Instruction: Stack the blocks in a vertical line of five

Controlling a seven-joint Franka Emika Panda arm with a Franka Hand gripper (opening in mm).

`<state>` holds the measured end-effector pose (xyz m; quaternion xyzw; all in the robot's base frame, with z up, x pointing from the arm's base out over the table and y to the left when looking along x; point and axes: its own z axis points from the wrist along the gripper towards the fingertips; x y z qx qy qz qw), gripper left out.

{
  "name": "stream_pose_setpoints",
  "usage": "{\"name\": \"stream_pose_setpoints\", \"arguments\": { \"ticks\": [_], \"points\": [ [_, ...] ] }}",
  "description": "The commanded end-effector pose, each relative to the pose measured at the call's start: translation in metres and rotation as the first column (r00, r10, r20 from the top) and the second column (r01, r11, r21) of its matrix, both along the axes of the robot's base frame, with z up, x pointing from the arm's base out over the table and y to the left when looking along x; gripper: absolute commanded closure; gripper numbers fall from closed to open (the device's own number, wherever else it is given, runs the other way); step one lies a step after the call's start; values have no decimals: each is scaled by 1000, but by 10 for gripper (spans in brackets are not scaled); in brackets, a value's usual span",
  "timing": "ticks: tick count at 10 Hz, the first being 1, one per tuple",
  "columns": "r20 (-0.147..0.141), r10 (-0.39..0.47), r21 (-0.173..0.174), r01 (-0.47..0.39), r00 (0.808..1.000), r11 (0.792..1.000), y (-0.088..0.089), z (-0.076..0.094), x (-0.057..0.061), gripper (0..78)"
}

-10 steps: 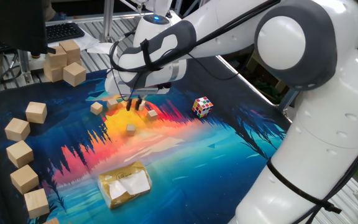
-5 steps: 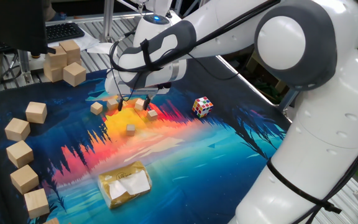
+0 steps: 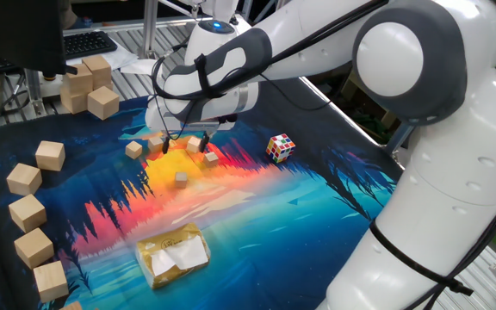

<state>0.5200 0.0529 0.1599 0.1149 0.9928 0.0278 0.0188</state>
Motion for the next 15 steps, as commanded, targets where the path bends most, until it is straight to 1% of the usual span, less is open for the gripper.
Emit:
{"name": "stream_pose_setpoints", "arguments": {
  "ticks": [1,7,9,10,11,13,15],
  "points": [
    [1,-24,1,24,1000,1000,1,-63,-10,1],
    [-3,-45,1,45,999,999,1,-71,-9,1],
    [-8,-66,-17,66,998,998,4,-69,-12,1],
    [-17,-88,-16,88,996,996,7,-65,-15,1],
    [-18,-102,-15,102,995,995,7,-66,-15,1],
    [-10,-129,-15,129,992,992,7,-75,-14,1],
    [-14,-168,-12,168,986,986,8,-74,-14,1]
  ]
}}
